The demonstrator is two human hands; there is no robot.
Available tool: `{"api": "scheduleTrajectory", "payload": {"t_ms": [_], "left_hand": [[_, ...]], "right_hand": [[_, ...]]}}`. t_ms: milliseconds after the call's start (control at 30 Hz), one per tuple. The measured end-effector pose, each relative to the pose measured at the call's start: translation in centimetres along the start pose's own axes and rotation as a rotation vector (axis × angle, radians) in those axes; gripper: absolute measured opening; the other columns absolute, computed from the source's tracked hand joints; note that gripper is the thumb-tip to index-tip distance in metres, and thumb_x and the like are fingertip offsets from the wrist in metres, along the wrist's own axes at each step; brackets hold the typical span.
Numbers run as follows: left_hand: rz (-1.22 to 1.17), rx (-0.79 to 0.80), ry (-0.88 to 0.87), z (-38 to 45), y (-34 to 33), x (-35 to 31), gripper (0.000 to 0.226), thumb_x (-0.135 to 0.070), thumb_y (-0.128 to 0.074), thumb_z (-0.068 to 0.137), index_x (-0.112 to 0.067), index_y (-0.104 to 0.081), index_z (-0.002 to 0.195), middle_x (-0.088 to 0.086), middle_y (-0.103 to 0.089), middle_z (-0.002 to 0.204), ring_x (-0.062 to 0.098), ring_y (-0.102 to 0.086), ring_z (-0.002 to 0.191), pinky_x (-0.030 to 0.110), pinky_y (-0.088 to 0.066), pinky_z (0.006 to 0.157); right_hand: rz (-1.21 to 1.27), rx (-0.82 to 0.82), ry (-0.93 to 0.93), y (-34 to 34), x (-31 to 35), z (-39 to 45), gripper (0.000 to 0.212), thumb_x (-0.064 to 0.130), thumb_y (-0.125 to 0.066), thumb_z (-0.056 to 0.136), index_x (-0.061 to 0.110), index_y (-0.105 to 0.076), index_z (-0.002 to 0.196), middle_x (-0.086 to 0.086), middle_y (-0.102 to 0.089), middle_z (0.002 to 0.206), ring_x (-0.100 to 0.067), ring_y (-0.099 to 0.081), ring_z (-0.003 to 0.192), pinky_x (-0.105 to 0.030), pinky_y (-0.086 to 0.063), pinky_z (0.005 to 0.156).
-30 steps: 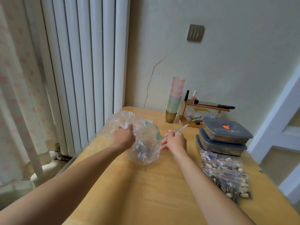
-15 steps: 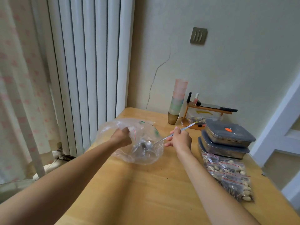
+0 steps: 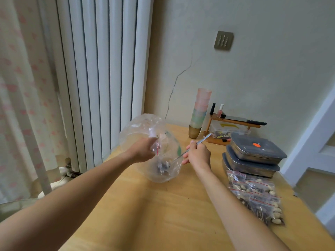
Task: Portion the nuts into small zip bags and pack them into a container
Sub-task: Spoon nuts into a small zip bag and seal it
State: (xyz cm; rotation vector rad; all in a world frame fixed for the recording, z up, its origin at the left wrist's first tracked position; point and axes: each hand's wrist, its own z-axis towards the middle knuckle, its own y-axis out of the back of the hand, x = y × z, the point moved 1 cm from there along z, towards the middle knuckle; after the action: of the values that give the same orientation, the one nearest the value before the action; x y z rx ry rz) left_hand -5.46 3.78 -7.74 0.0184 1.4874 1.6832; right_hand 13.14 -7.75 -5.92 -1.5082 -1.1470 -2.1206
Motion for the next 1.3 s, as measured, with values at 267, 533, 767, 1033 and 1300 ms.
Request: {"api": "scheduleTrajectory", "payload": {"t_ms": [267,533,767,1033,1300], "left_hand": [[0.201,0.28,0.346,-0.8,-1.1,4.2,0.028,-0.014,-0.042,0.101,-0.007,-0.059,0.122,0.014,-0.062,0.121,0.03,-0.062,0.112,0.035,-0.048,0.089],[0.001,0.043,0.278,0.0,-1.0,2.7,0.021,-0.003,-0.04,0.097,-0.002,-0.061,0.102,0.014,-0.062,0.095,0.028,-0.052,0.082,0.031,-0.039,0.064],[-0.02,0.146,0.347,-0.8,-1.8,4.2,0.04,-0.004,-0.045,0.099,-0.02,-0.029,0.066,-0.002,-0.038,0.072,0.029,-0.061,0.089,0.024,-0.037,0.065],[-0.267,0.265,0.233,-0.7,-1.4,3.3,0.059,-0.044,-0.086,0.077,-0.01,-0.056,0.113,0.009,-0.061,0.109,0.024,-0.058,0.098,0.039,-0.051,0.084],[-0.324,0.219,0.386,-0.5,-1.6,3.6,0.031,-0.02,-0.064,0.097,-0.005,-0.044,0.115,0.015,-0.053,0.113,0.016,-0.046,0.082,0.025,-0.041,0.067]], "right_hand": [[-0.012,-0.028,0.0,0.4,0.2,0.0,0.041,0.029,-0.033,0.11,0.009,-0.063,0.092,-0.005,-0.073,0.066,-0.017,-0.068,0.048,-0.024,-0.045,0.061],[0.111,-0.17,0.022,0.6,1.5,0.3,0.045,0.023,-0.029,0.107,0.008,-0.065,0.085,-0.006,-0.071,0.062,-0.023,-0.068,0.05,-0.026,-0.045,0.058],[0.148,-0.21,0.038,0.9,1.9,0.8,0.048,0.027,-0.027,0.11,0.008,-0.065,0.088,-0.006,-0.071,0.068,-0.022,-0.068,0.051,-0.029,-0.048,0.06],[0.108,-0.101,0.06,-0.2,1.9,0.3,0.047,0.03,-0.028,0.111,0.008,-0.066,0.094,-0.007,-0.073,0.073,-0.017,-0.065,0.044,-0.012,-0.038,0.047],[0.029,-0.078,0.211,-0.7,3.1,0.0,0.046,0.027,-0.031,0.112,0.006,-0.067,0.094,-0.005,-0.072,0.073,-0.012,-0.063,0.041,-0.008,-0.039,0.051]]}}
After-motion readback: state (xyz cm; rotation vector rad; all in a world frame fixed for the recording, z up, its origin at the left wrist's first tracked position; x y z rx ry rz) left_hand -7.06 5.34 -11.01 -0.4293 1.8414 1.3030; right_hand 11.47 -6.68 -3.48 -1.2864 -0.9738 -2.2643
